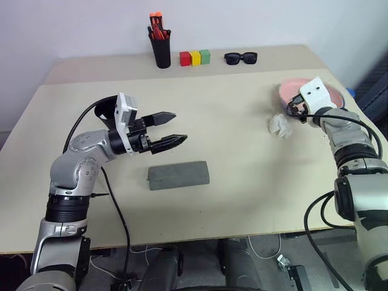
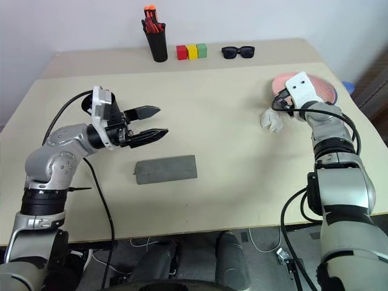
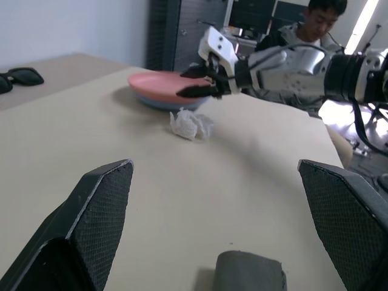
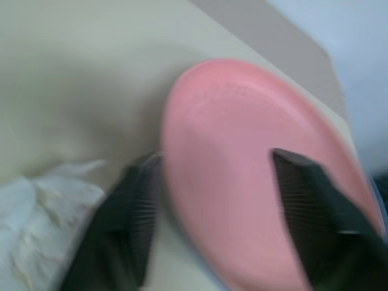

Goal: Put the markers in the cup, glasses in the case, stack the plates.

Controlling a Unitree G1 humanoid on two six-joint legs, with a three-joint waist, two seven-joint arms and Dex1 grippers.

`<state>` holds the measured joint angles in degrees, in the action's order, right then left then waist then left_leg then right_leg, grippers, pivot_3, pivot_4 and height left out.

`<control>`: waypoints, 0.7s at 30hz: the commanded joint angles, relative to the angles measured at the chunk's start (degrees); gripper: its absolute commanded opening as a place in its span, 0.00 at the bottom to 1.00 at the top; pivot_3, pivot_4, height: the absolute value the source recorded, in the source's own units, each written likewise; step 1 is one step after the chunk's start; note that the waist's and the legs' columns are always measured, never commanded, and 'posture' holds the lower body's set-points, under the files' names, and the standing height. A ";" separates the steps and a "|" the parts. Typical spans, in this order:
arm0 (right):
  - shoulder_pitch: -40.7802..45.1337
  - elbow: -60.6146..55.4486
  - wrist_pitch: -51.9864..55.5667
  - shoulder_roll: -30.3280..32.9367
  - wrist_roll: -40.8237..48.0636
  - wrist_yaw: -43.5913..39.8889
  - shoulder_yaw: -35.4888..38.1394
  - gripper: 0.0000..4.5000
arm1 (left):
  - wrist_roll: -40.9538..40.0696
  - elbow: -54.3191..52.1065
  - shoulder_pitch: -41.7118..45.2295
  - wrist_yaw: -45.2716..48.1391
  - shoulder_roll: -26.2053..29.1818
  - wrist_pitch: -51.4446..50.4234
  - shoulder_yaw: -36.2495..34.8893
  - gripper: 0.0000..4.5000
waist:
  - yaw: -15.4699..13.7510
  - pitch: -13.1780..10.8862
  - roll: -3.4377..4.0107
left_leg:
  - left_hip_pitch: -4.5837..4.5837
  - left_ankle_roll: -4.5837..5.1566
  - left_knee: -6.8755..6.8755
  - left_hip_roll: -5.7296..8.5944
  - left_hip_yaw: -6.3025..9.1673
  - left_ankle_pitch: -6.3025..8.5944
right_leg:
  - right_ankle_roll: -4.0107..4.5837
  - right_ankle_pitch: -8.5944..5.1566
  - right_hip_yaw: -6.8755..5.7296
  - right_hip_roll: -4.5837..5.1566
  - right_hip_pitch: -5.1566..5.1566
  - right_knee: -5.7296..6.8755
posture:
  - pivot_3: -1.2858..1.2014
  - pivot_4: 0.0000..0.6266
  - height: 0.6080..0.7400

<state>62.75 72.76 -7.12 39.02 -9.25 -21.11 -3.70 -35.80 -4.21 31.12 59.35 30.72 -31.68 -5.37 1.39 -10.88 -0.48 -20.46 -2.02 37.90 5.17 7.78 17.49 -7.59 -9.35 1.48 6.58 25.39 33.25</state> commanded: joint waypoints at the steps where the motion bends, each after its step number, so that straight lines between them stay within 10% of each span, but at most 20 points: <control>1: 3.11 -0.88 -0.62 -0.19 3.75 -0.71 4.60 0.86 | -1.43 -2.12 -0.01 -0.56 0.69 0.03 -1.48 1.00 | 0.38 0.00 0.00 | 0.01 0.07 0.00 0.00 0.00 0.04 | 0.01 0.01 0.00 -0.01 0.00 0.01 | 0.52 0.24 1.00; 9: -2.79 -14.98 8.03 -3.58 15.28 -13.72 12.45 0.86 | -2.14 -0.64 1.36 -0.74 0.56 0.28 -1.70 1.00 | 1.29 0.01 0.01 | 0.03 0.09 0.00 -0.03 0.03 0.04 | 0.02 0.02 0.00 -0.05 -0.01 0.03 | 0.52 0.24 1.00; 21: -12.36 -20.76 13.37 -7.26 11.70 -8.14 9.19 0.81 | -1.75 -0.71 2.49 -0.70 0.41 0.15 -0.74 1.00 | 1.27 0.01 0.03 | 0.01 0.07 0.07 0.00 0.04 0.03 | 0.01 0.04 0.00 -0.02 0.00 0.07 | 0.52 0.24 1.00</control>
<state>49.38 52.53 6.04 31.92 2.47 -30.04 5.07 -36.92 -3.40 32.47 58.60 30.75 -32.11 -5.33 2.66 -10.87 -0.45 -20.43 -1.95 37.97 5.15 7.81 17.52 -7.57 -9.31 1.48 6.54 25.39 33.32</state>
